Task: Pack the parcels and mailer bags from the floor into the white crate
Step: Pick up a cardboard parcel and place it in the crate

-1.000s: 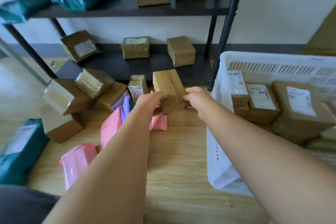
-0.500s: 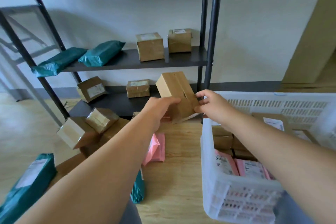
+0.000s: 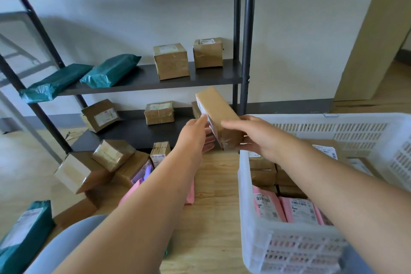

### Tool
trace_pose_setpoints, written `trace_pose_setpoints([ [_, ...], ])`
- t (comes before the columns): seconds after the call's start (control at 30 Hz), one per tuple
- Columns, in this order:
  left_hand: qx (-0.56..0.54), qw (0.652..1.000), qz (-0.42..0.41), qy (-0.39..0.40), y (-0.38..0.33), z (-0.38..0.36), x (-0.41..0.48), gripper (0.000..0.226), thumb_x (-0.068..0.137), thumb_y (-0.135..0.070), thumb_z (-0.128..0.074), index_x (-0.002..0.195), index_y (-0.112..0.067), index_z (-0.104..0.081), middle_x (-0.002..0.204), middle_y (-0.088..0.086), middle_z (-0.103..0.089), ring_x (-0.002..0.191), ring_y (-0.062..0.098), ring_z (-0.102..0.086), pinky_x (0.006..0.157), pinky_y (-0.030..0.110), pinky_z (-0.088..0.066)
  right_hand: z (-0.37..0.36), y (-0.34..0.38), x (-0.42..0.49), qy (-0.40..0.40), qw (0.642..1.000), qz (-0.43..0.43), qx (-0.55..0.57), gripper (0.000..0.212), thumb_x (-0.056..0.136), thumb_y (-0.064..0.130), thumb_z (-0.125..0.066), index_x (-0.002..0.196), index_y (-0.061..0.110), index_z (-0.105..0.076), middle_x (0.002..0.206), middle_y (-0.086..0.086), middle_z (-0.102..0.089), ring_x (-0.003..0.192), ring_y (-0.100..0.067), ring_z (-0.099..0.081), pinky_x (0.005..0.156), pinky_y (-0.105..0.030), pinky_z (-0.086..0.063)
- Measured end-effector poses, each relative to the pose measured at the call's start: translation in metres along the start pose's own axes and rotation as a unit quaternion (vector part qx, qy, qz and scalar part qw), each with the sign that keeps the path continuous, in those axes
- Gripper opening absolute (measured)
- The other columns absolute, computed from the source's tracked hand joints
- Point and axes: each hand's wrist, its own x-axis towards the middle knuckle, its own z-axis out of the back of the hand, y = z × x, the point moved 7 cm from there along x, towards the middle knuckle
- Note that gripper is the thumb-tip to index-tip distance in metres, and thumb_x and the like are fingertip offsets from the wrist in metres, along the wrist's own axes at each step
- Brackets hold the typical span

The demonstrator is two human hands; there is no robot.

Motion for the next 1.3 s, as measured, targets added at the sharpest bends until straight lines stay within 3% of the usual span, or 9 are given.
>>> trace_pose_setpoints([
  [0.17, 0.034, 0.999, 0.024, -0.001, 0.010, 0.011, 0.010, 0.034, 0.092, -0.037, -0.059, 0.115, -0.011, -0.062, 0.108, 0.006, -0.068, 0.101, 0.020, -0.064, 0.094, 0.037, -0.050, -0.006, 0.006, -0.007, 0.087, 0.984, -0.035, 0.153, 0.030, 0.089, 0.031, -0.066, 0.115, 0.016, -0.061, 0.116, -0.013, -0.068, 0.108, -0.028, -0.066, 0.098, -0.044, -0.051],
  [0.33, 0.030, 0.999, 0.017, 0.032, 0.016, 0.012, 0.010, 0.037, 0.087, -0.032, -0.068, 0.116, -0.009, -0.063, 0.102, 0.009, -0.073, 0.096, 0.024, -0.070, 0.089, 0.041, -0.056, 0.001, -0.003, -0.001, 0.035, 0.996, -0.045, 0.074, 0.017, 0.095, 0.024, -0.059, 0.106, 0.012, -0.065, 0.101, -0.010, -0.068, 0.091, -0.024, -0.066, 0.084, -0.038, -0.054],
  [0.4, 0.037, 0.999, -0.009, 0.030, 0.012, 0.012, 0.010, 0.032, 0.088, -0.026, -0.069, 0.116, -0.012, -0.063, 0.103, 0.008, -0.072, 0.094, 0.023, -0.070, 0.084, 0.042, -0.058, 0.006, -0.002, 0.001, 0.012, 0.999, -0.016, 0.033, 0.022, 0.096, 0.014, -0.056, 0.116, 0.015, -0.063, 0.105, -0.008, -0.069, 0.095, -0.023, -0.066, 0.077, -0.034, -0.055],
  [0.5, 0.050, 0.998, -0.036, 0.025, 0.010, 0.010, 0.008, 0.032, 0.086, -0.024, -0.071, 0.116, -0.014, -0.063, 0.103, 0.003, -0.072, 0.092, 0.021, -0.071, 0.079, 0.042, -0.060, 0.014, 0.000, 0.001, -0.026, 0.998, 0.016, -0.046, 0.038, 0.094, 0.012, -0.057, 0.131, 0.023, -0.056, 0.115, -0.004, -0.066, 0.104, -0.023, -0.064, 0.084, -0.037, -0.056],
  [0.7, 0.122, 0.988, -0.094, -0.012, 0.014, -0.003, -0.001, 0.037, 0.084, -0.032, -0.072, 0.117, -0.021, -0.060, 0.105, -0.003, -0.071, 0.085, 0.012, -0.070, 0.064, 0.024, -0.059, 0.021, -0.004, -0.003, -0.022, 0.991, 0.020, -0.128, 0.033, 0.090, 0.039, -0.065, 0.118, 0.020, -0.064, 0.104, 0.002, -0.072, 0.097, -0.017, -0.068, 0.086, -0.035, -0.056],
  [0.83, 0.142, 0.984, -0.108, 0.008, 0.021, -0.023, -0.004, 0.035, 0.087, -0.029, -0.069, 0.119, -0.023, -0.058, 0.108, -0.005, -0.070, 0.089, 0.011, -0.070, 0.067, 0.025, -0.059, 0.040, -0.011, -0.004, -0.044, 0.989, 0.002, -0.138, 0.029, 0.089, 0.024, -0.068, 0.116, 0.016, -0.064, 0.103, 0.001, -0.073, 0.093, -0.018, -0.069, 0.082, -0.034, -0.057],
  [0.97, 0.188, 0.972, -0.126, 0.062, 0.036, -0.056, -0.007, 0.030, 0.091, -0.027, -0.064, 0.120, -0.024, -0.060, 0.106, -0.008, -0.070, 0.091, 0.011, -0.068, 0.083, 0.036, -0.059, 0.073, -0.029, -0.008, -0.074, 0.992, -0.044, -0.095, 0.026, 0.089, 0.022, -0.067, 0.115, 0.016, -0.064, 0.102, -0.002, -0.074, 0.093, -0.020, -0.071, 0.084, -0.040, -0.058],
  [1.17, 0.238, 0.953, -0.094, 0.162, 0.065, -0.113, -0.018, 0.045, 0.095, -0.027, -0.054, 0.138, -0.021, -0.048, 0.108, -0.003, -0.067, 0.099, 0.021, -0.065, 0.090, 0.039, -0.055, 0.132, -0.060, -0.018, -0.147, 0.982, -0.102, -0.068, 0.018, 0.095, 0.023, -0.060, 0.109, 0.012, -0.062, 0.099, -0.011, -0.071, 0.090, -0.028, -0.070, 0.078, -0.042, -0.059],
  [1.3, 0.267, 0.936, -0.084, 0.215, 0.085, -0.148, -0.013, 0.032, 0.093, -0.017, -0.047, 0.122, -0.026, -0.060, 0.101, -0.004, -0.066, 0.102, 0.026, -0.063, 0.087, 0.036, -0.052, 0.159, -0.085, -0.015, -0.174, 0.973, -0.143, -0.051, 0.020, 0.096, 0.024, -0.058, 0.109, 0.010, -0.063, 0.106, -0.015, -0.069, 0.090, -0.029, -0.068, 0.067, -0.040, -0.060],
])
